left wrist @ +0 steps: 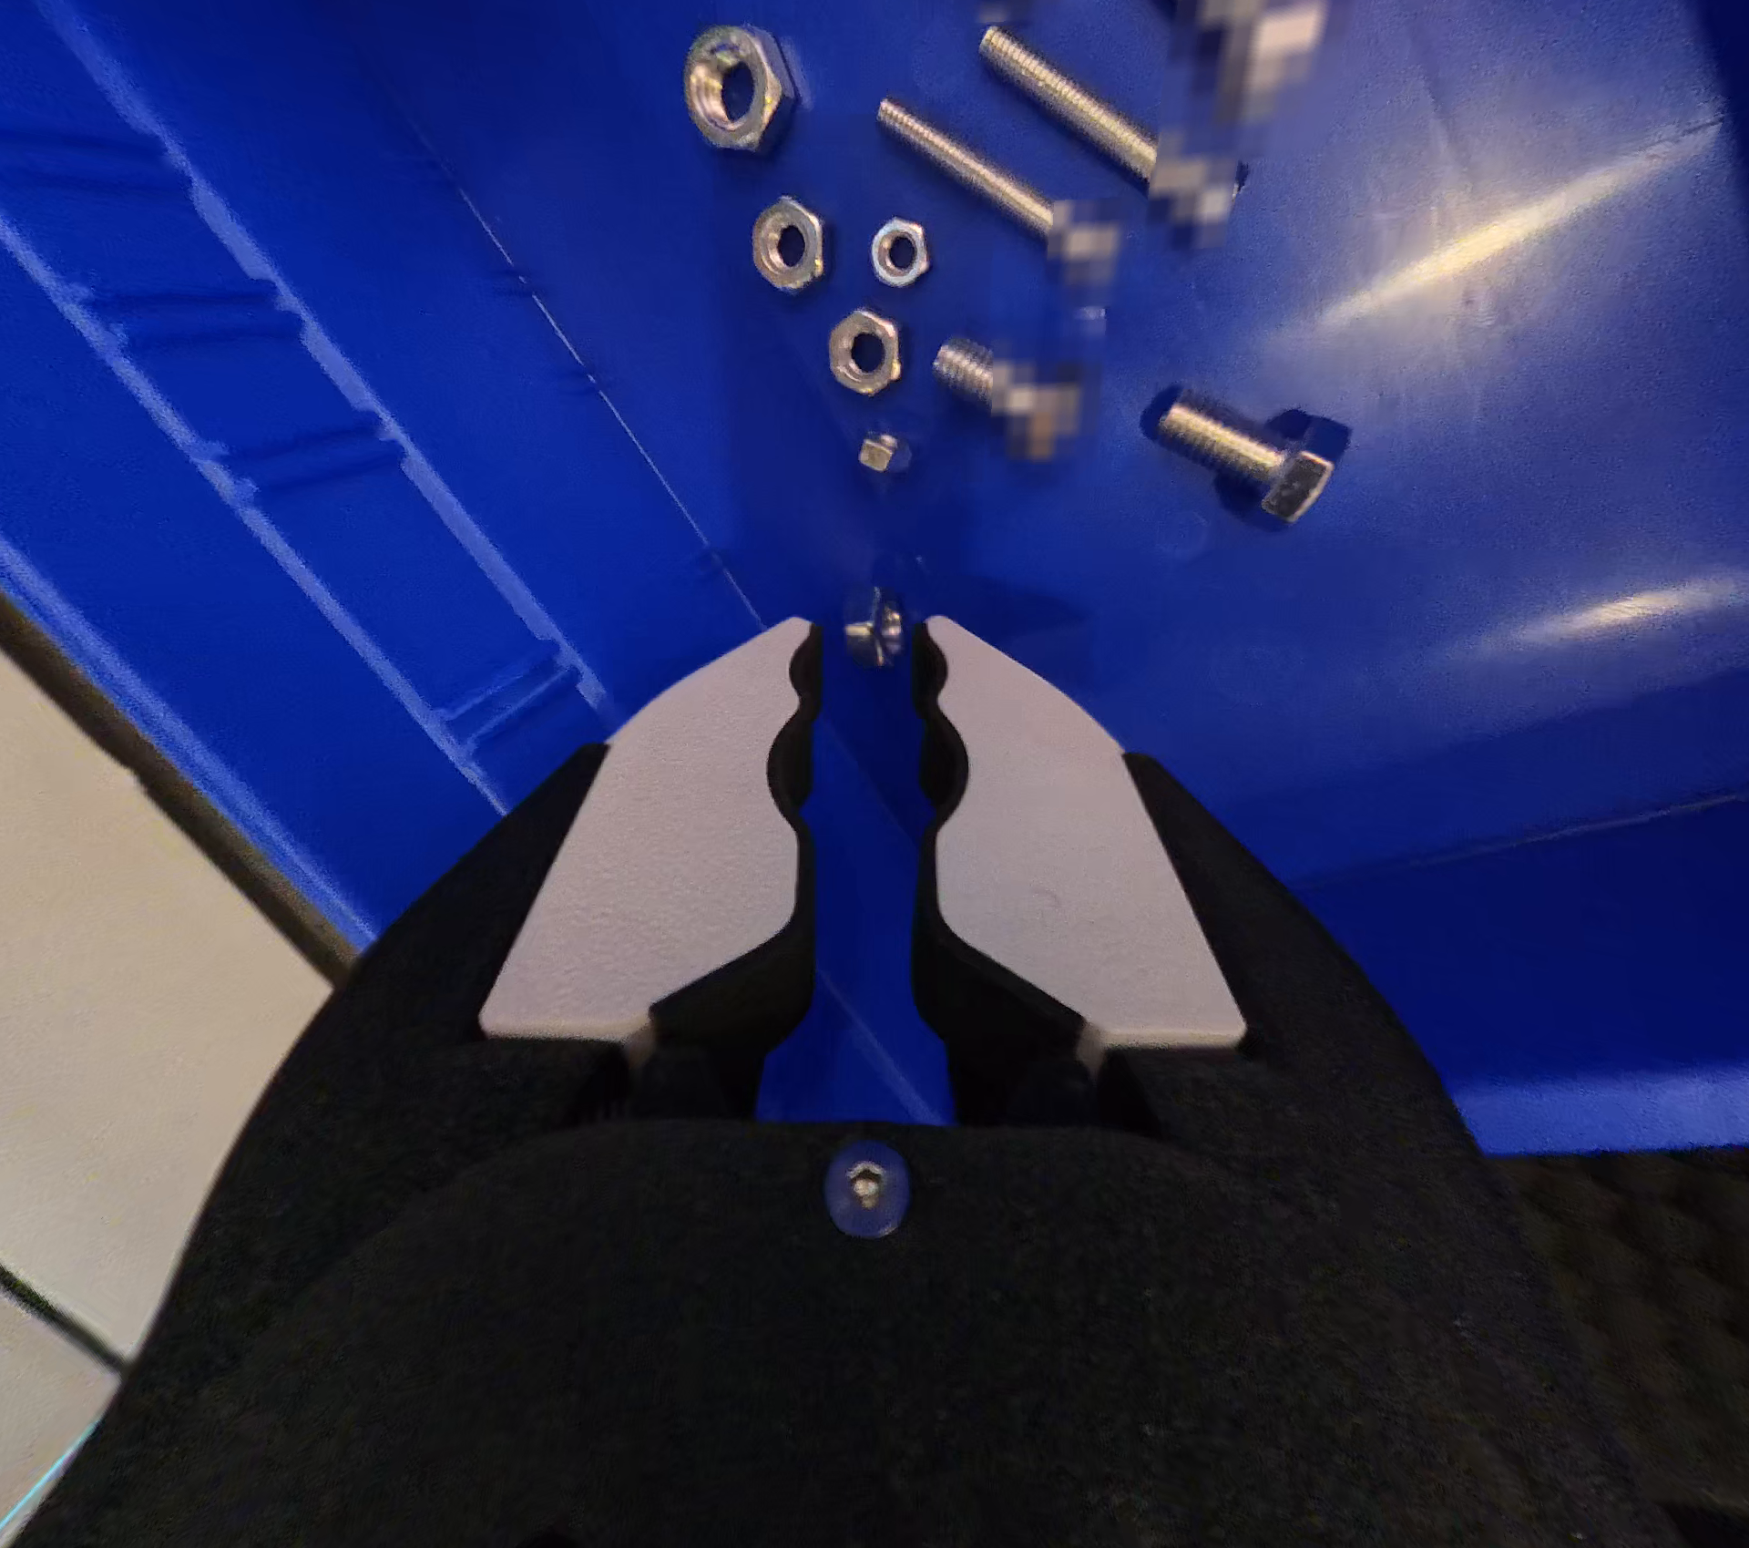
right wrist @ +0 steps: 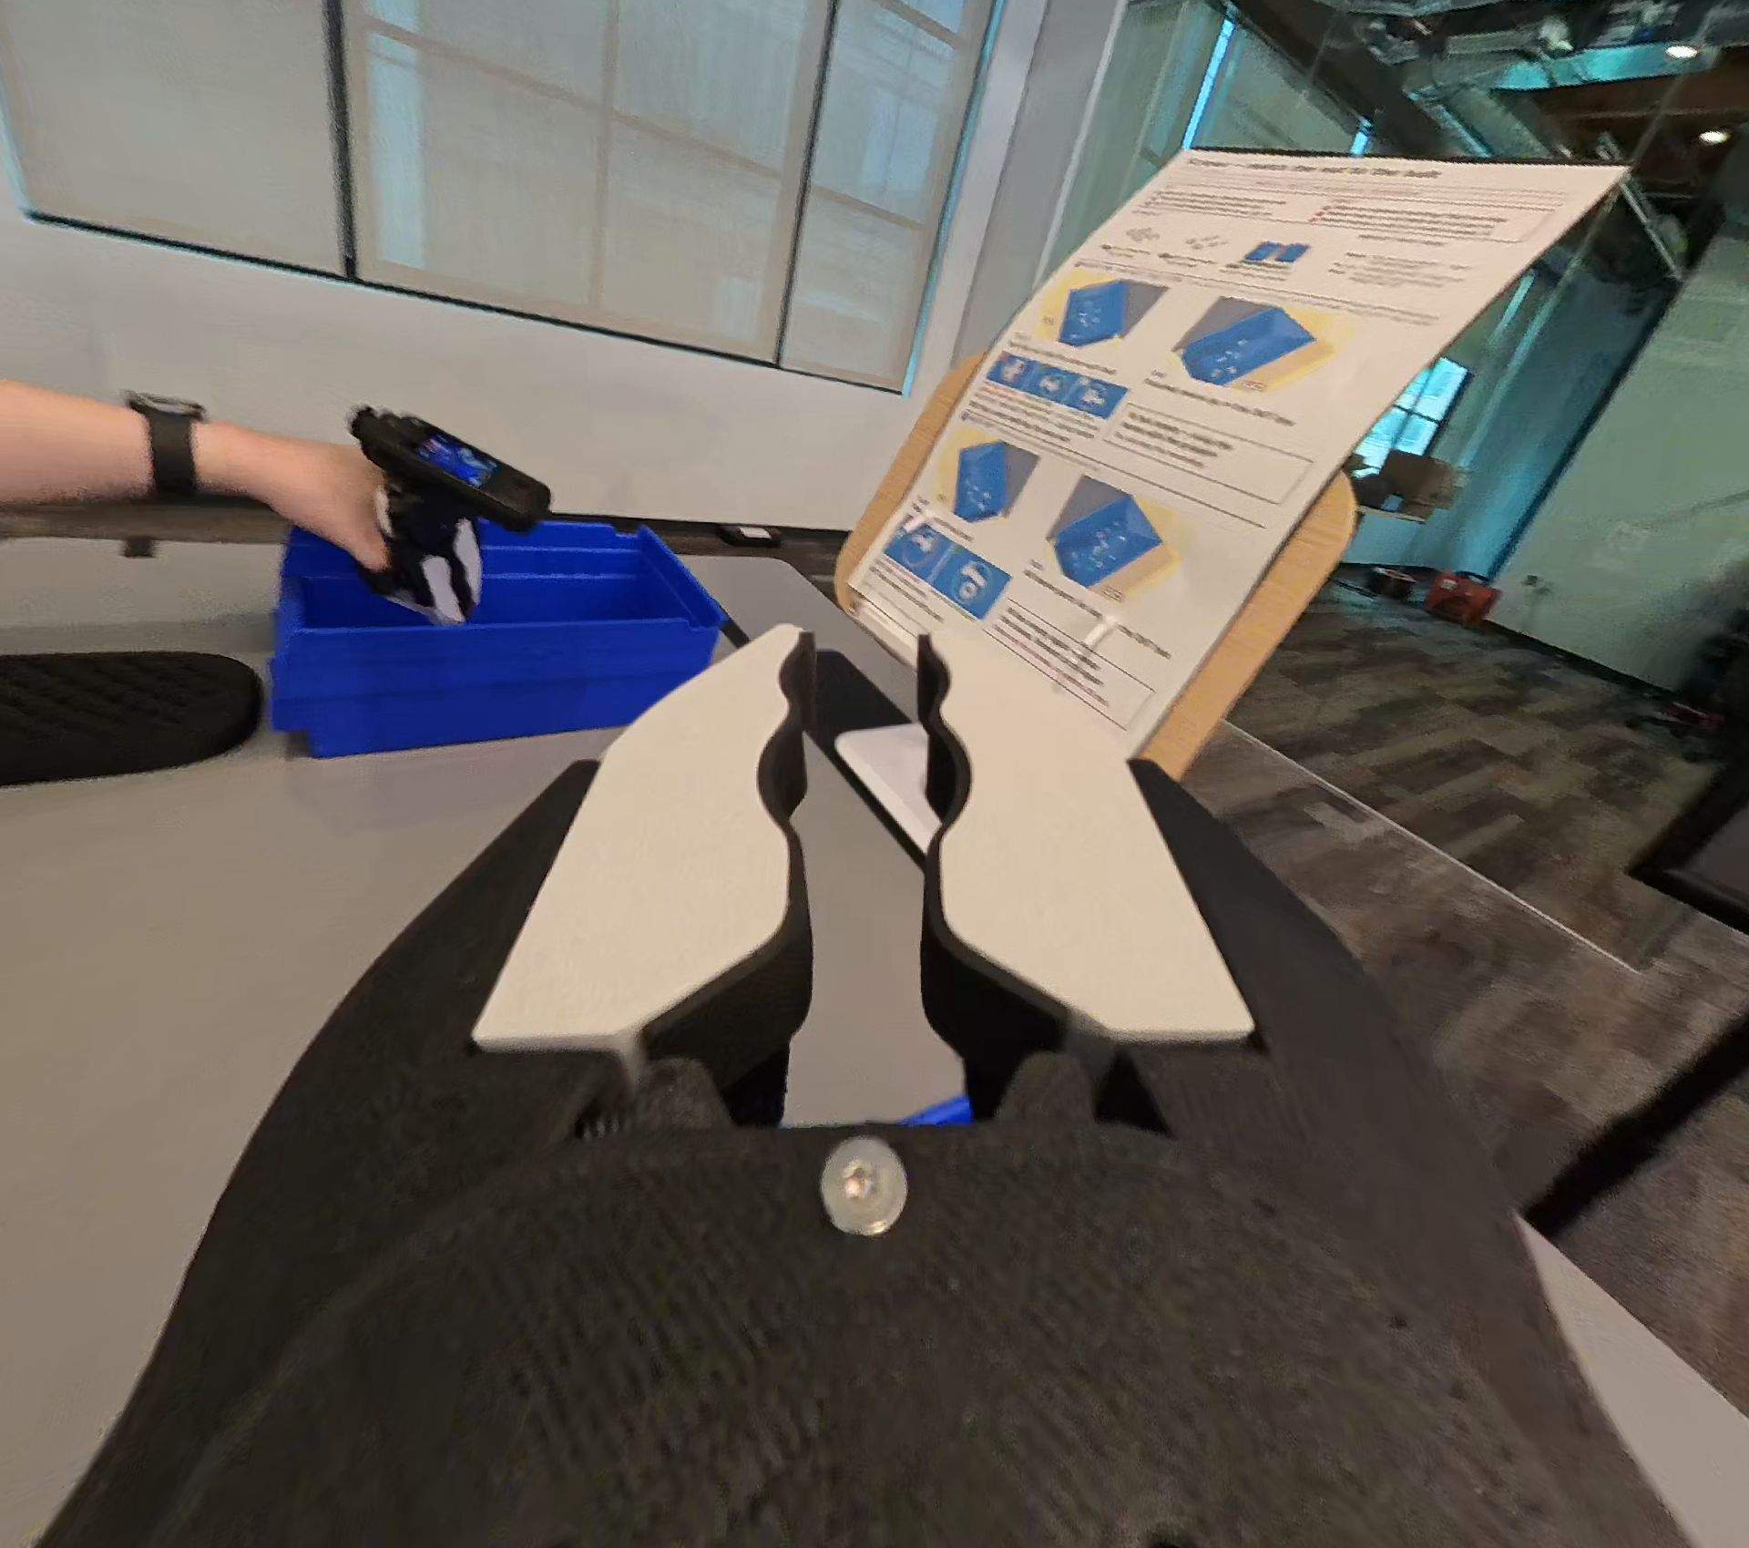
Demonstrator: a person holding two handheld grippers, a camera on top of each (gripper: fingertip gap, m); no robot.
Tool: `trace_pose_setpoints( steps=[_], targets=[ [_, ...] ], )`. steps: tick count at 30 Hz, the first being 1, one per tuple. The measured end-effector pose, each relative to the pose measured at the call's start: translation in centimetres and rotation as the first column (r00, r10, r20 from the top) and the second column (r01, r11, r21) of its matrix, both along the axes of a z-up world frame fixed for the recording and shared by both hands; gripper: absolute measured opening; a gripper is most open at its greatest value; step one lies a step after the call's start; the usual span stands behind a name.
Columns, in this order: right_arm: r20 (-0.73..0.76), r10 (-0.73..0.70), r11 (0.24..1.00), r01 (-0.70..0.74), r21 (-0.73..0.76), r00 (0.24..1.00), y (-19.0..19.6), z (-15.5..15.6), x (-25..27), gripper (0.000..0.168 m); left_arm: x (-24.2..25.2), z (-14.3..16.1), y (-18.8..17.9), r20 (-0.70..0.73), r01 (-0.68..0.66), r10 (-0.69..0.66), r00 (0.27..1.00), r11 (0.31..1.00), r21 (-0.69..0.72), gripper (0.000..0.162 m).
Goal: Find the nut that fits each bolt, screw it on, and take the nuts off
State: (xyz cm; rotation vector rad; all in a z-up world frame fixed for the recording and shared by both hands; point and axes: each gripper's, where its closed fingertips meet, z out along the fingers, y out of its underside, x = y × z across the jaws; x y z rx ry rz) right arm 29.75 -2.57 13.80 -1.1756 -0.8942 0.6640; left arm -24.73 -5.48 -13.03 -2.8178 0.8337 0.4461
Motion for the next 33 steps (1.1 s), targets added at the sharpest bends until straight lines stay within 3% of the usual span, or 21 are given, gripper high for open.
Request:
trace_pose_setpoints(
  steps=[15, 19, 23, 27, 30, 33],
  targets=[
    [-0.016, 0.109, 0.994, -0.109, -0.012, 0.994, -1.2, 0.3, -1.5, 0.021, -0.5, -1.2, -0.5, -0.038, -0.014, 0.012, 0.999, 0.997, -0.078, 0.009],
    [-0.036, 0.094, 0.996, -0.094, -0.005, 0.995, -1.3, 0.9, -0.9, 0.021, 0.0, 0.6, -0.4, 0.006, -0.01, 0.011, 1.0, 0.999, -0.03, 0.009],
    [-0.067, 0.125, 0.992, -0.125, 0.012, 0.99, -2.0, 1.8, -1.8, 0.021, 4.8, 6.5, 1.0, 0.271, -0.036, -0.013, 0.962, 0.983, 0.178, 0.008],
    [0.01, 0.182, 0.982, -0.183, 0.041, 0.983, -3.2, 1.3, -5.8, 0.023, 13.0, 13.1, 0.8, 0.557, -0.031, -0.149, 0.817, 0.953, 0.301, 0.008],
    [0.149, 0.226, 0.97, -0.237, 0.059, 0.963, -4.4, -0.7, -10.1, 0.027, 18.9, 14.9, -0.5, 0.645, 0.042, -0.225, 0.73, 0.957, 0.287, 0.008],
    [0.253, 0.259, 0.957, -0.283, 0.059, 0.932, -5.5, -2.6, -13.3, 0.028, 23.6, 14.3, -1.5, 0.664, 0.131, -0.269, 0.698, 0.959, 0.251, 0.008]
  ],
)
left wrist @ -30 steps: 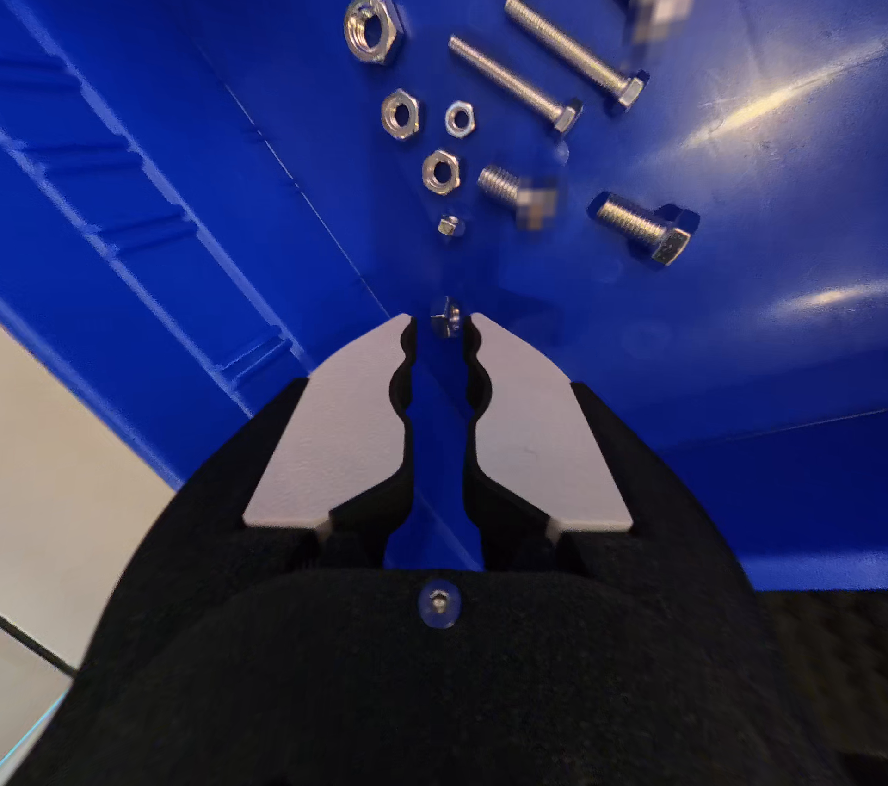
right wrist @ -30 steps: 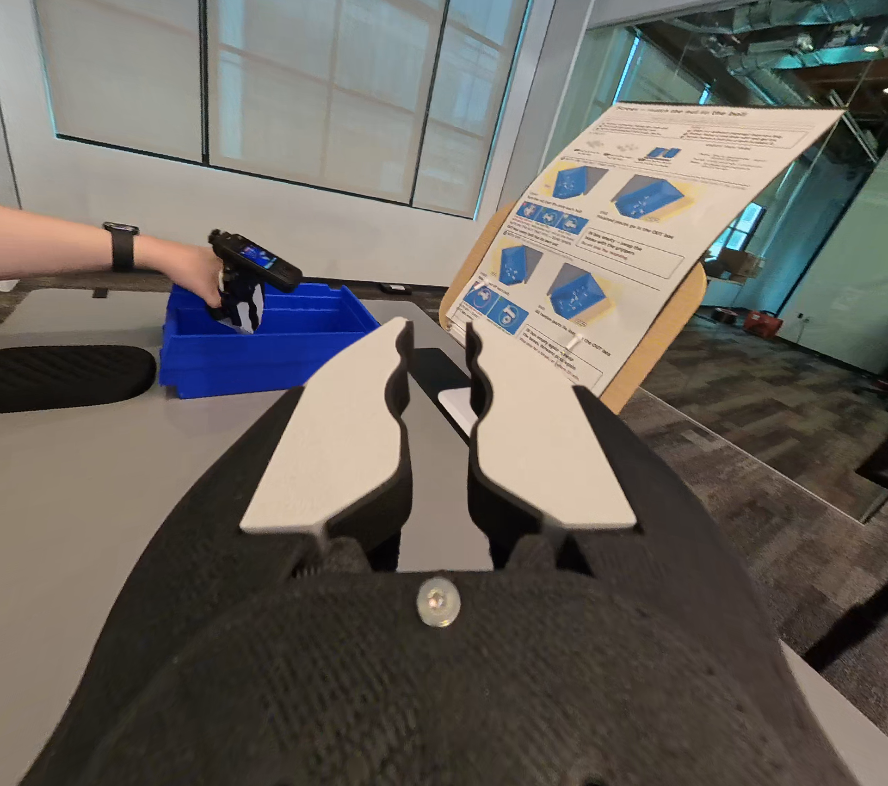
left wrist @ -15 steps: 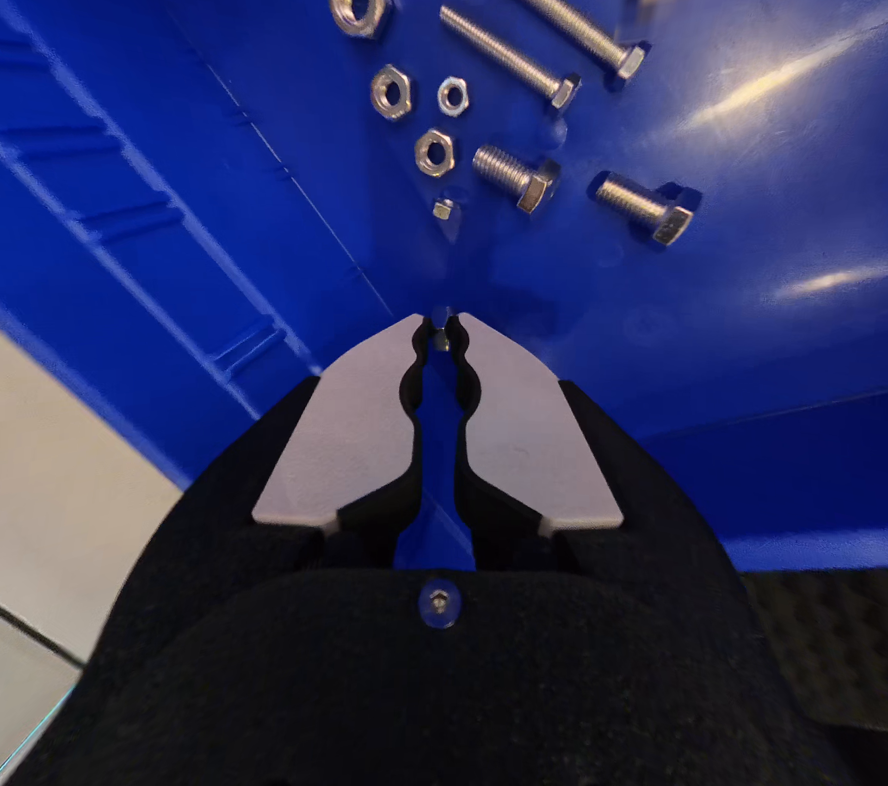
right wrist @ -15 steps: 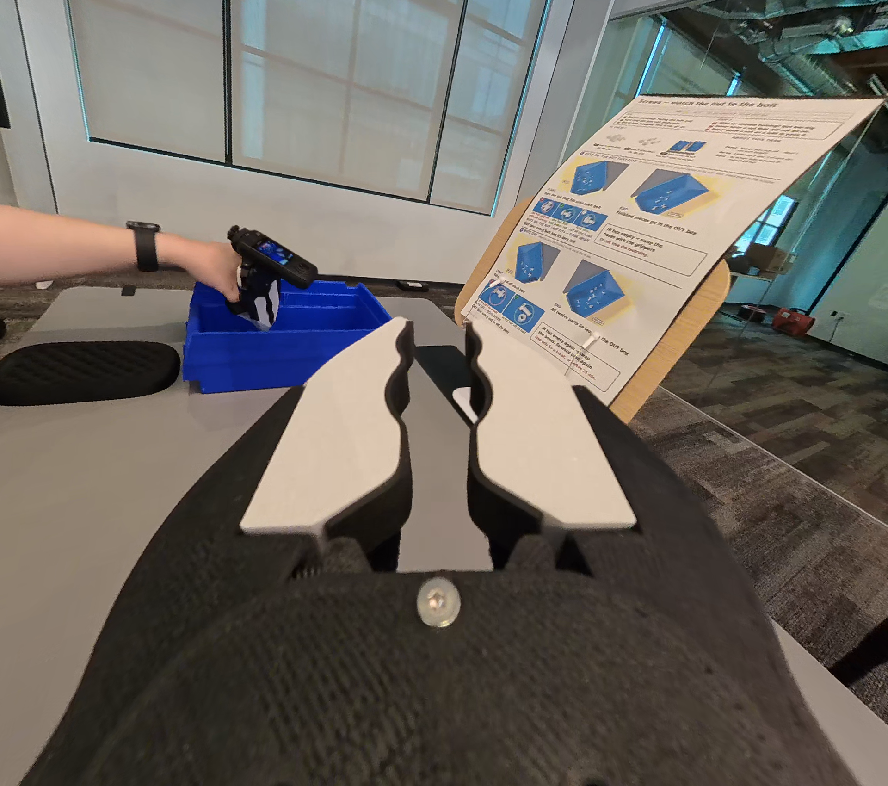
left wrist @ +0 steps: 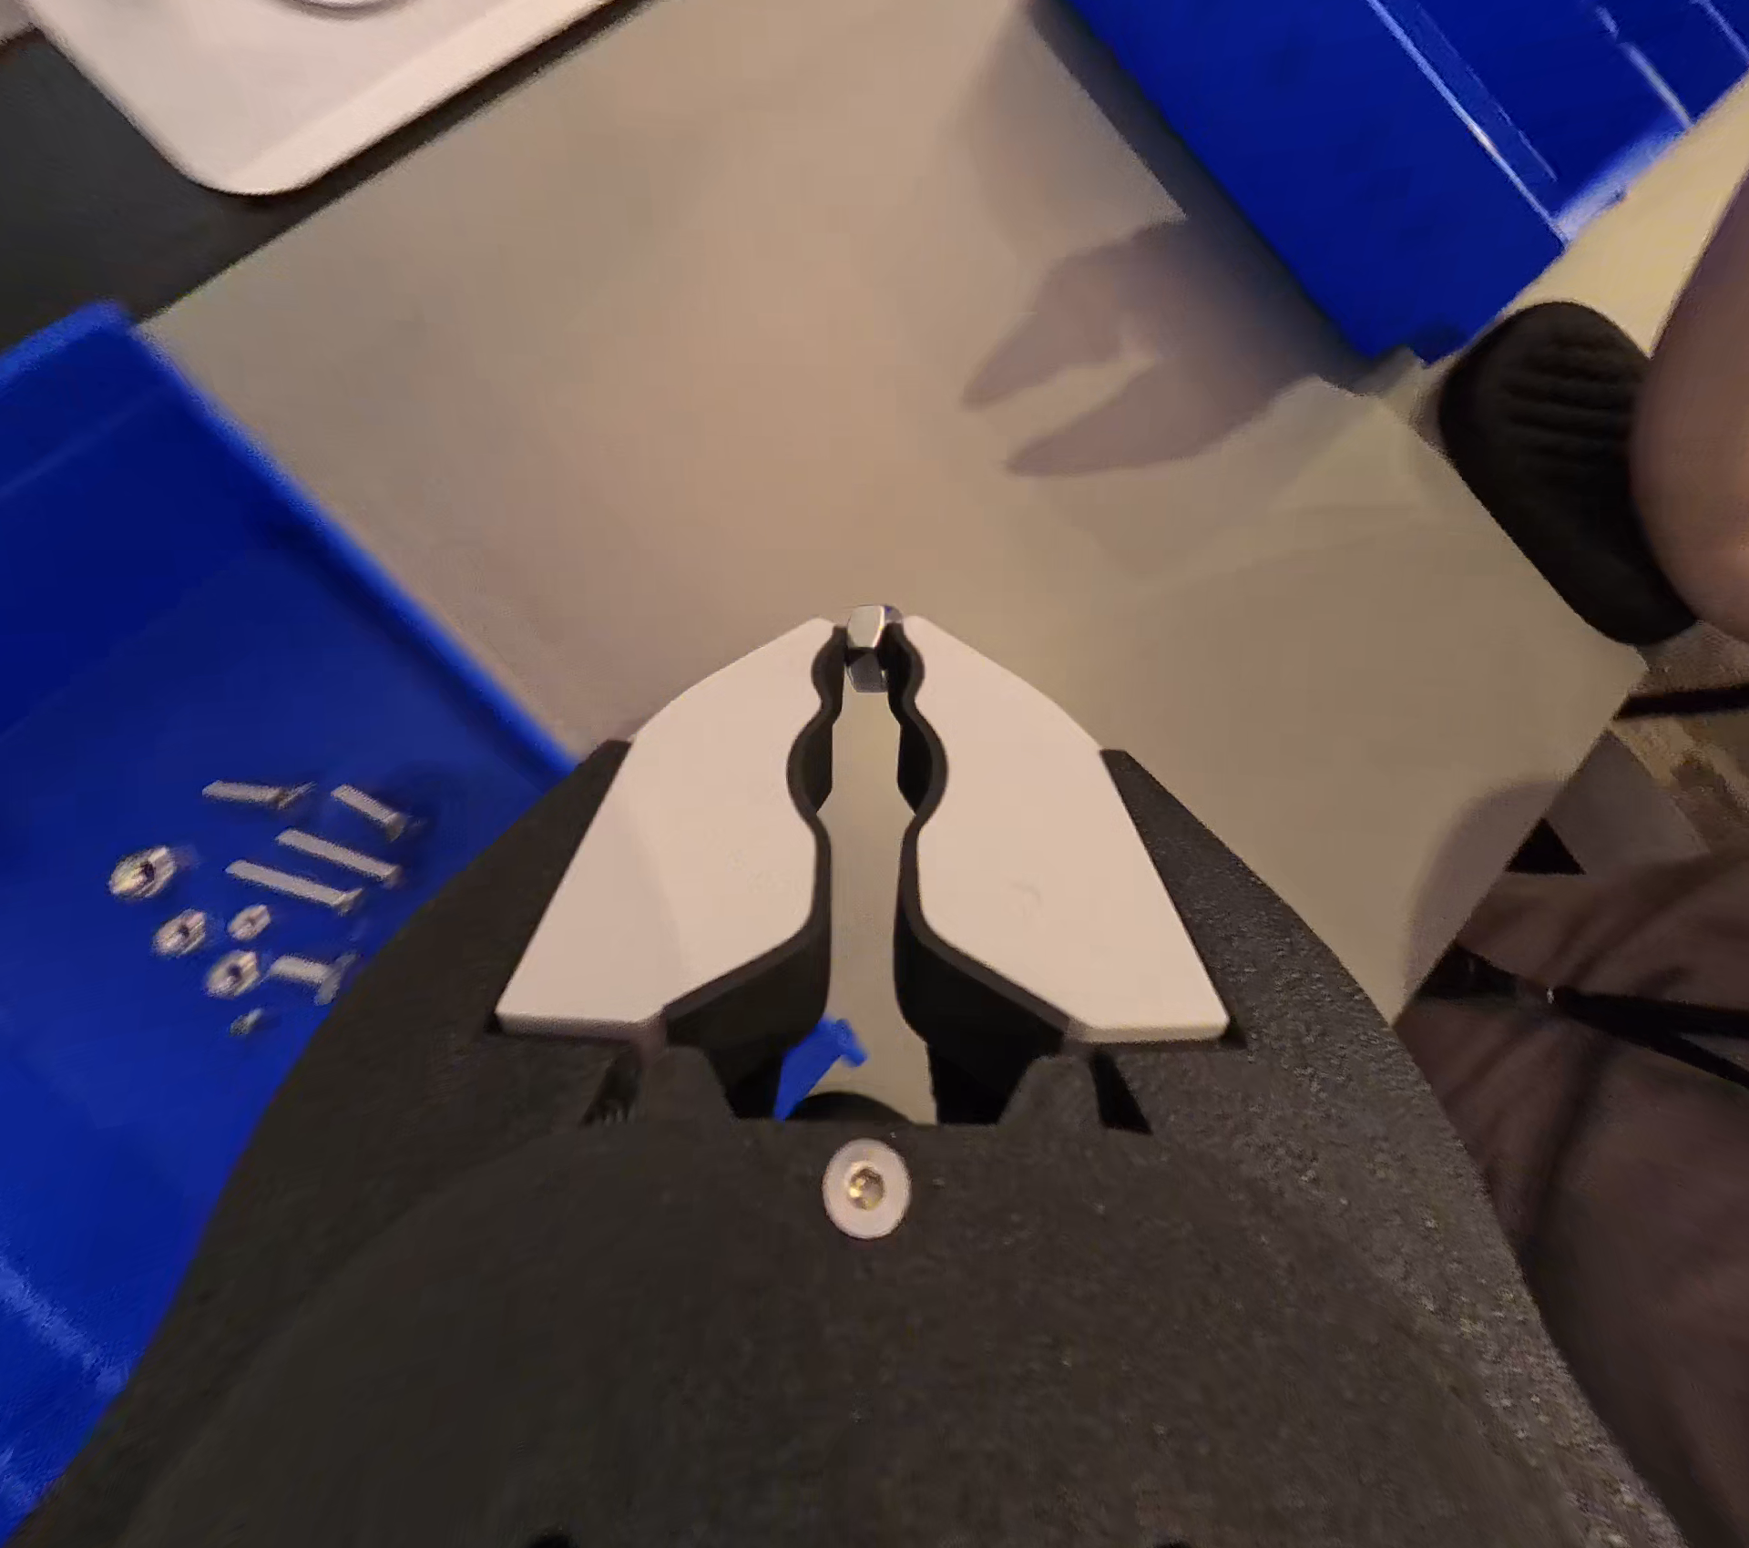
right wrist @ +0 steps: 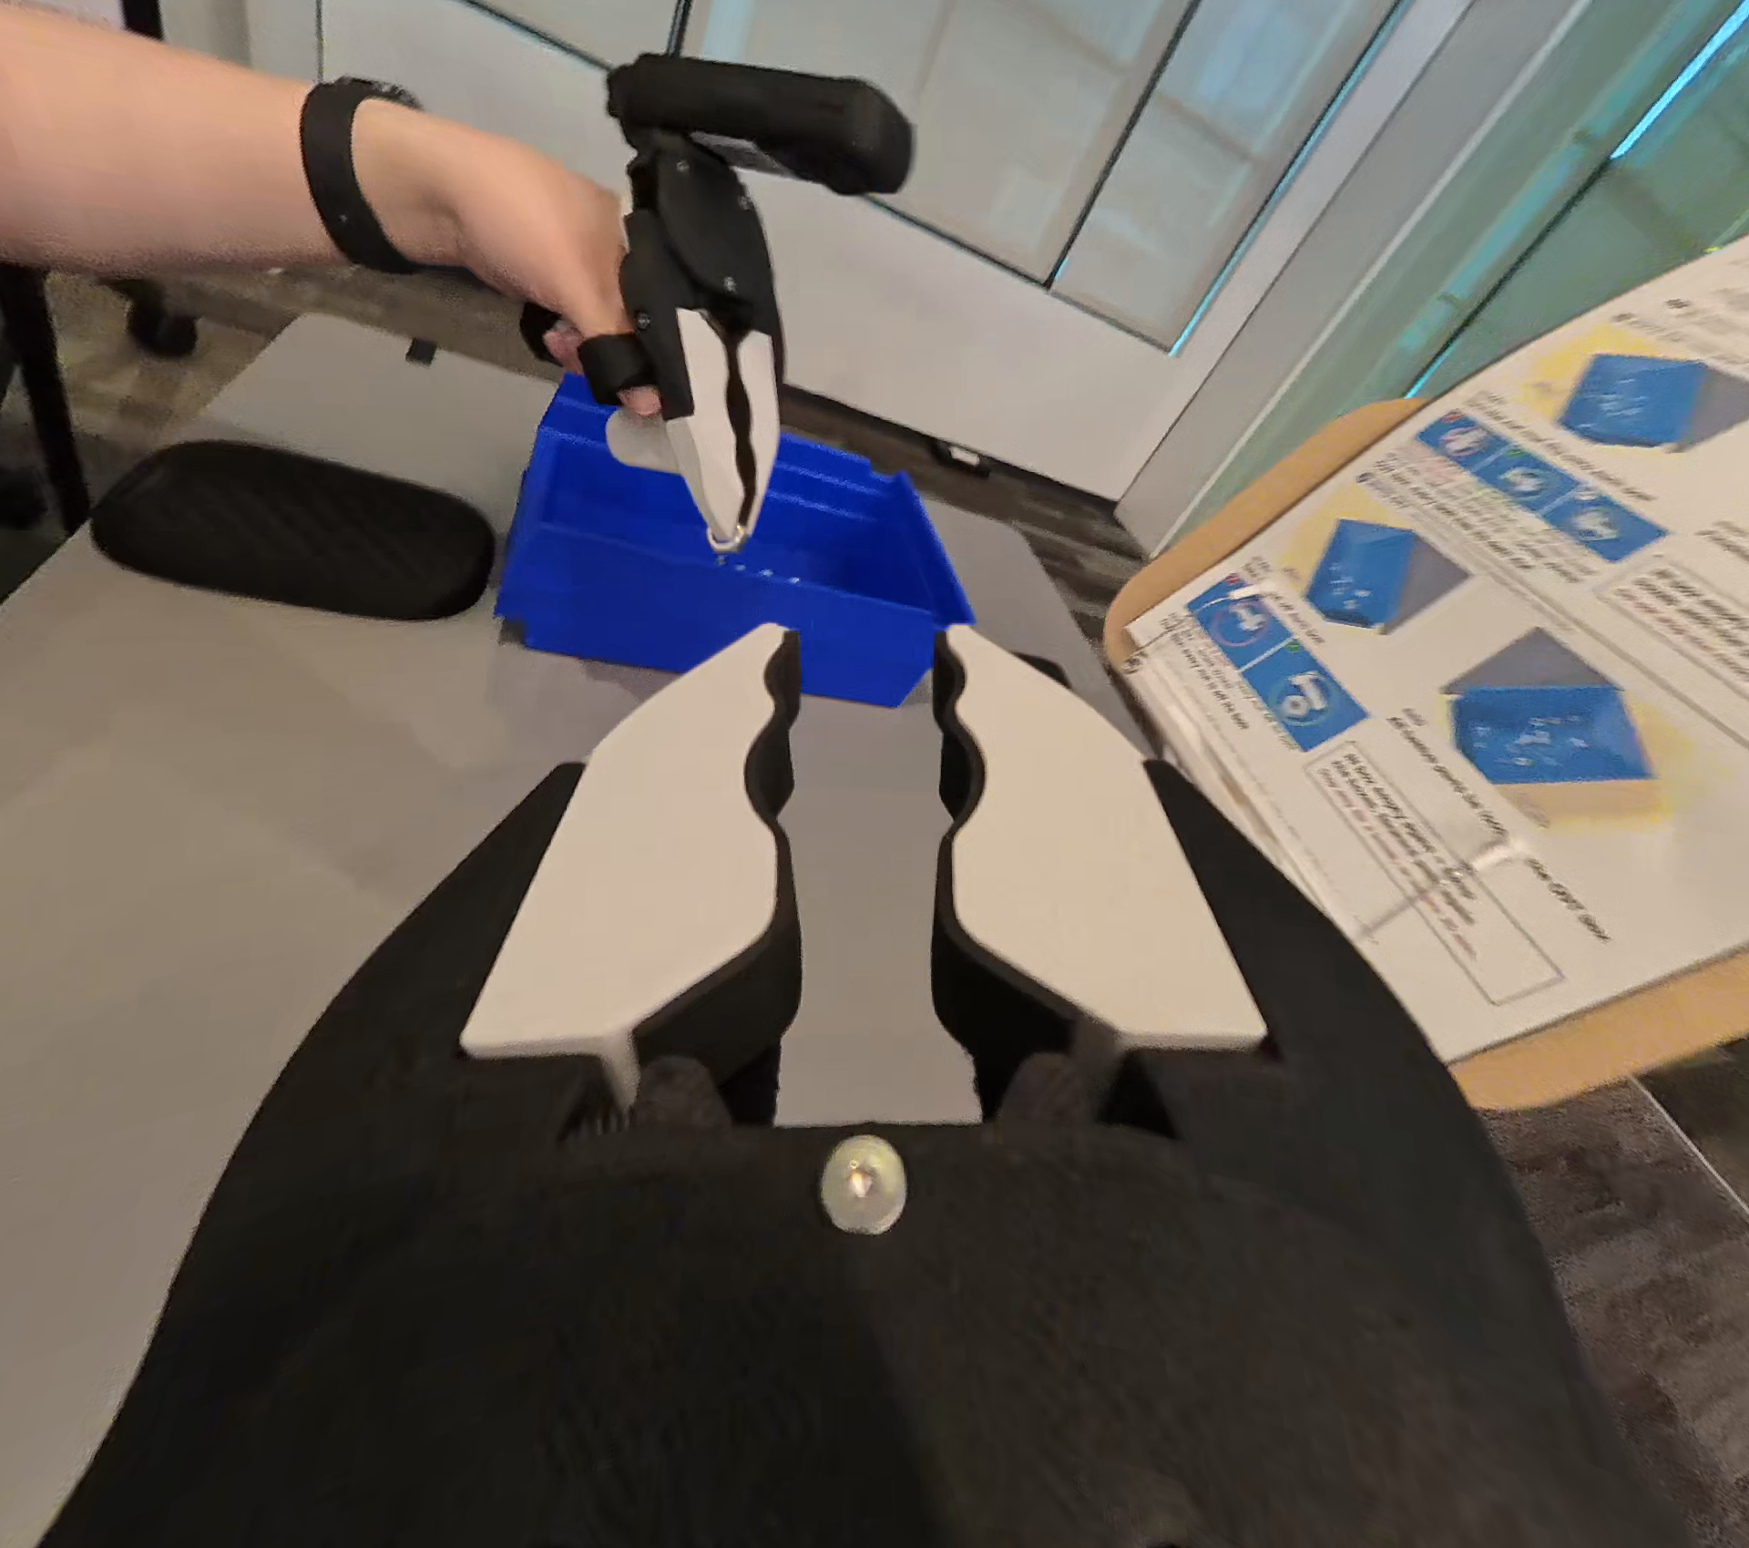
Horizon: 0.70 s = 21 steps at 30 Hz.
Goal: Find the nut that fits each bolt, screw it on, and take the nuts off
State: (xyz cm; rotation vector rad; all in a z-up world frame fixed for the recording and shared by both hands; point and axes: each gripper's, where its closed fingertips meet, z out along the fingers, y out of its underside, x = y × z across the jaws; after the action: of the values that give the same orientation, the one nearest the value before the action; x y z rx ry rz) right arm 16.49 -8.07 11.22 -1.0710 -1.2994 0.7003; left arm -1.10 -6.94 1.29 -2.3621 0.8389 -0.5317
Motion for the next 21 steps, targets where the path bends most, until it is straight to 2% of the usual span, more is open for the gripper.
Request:
trace_pose_setpoints(
  steps=[5, 9, 13, 21],
  targets=[
    [0.035, 0.016, 1.0, -0.015, -0.016, 0.999, -0.3, -0.7, -0.7, 0.027, 5.9, -3.6, -0.5, -0.039, 0.136, -0.14, 0.989, 0.986, -0.094, 0.008],
    [0.04, -0.003, 1.0, 0.004, -0.024, 0.999, 0.1, -0.2, 1.5, 0.027, 9.2, -7.0, 0.2, -0.031, 0.183, -0.192, 0.981, 0.965, -0.187, 0.008],
    [0.099, -0.051, 0.997, 0.057, -0.052, 0.994, 1.2, -1.0, 4.6, 0.027, 11.4, -10.2, 1.7, -0.053, 0.203, -0.221, 0.974, 0.953, -0.226, 0.008],
    [0.074, -0.086, 0.992, 0.093, -0.089, 0.994, 2.1, -0.8, 8.0, 0.027, 16.0, -13.0, 2.9, 0.006, 0.27, -0.28, 0.96, 0.921, -0.279, 0.008]
  ],
)
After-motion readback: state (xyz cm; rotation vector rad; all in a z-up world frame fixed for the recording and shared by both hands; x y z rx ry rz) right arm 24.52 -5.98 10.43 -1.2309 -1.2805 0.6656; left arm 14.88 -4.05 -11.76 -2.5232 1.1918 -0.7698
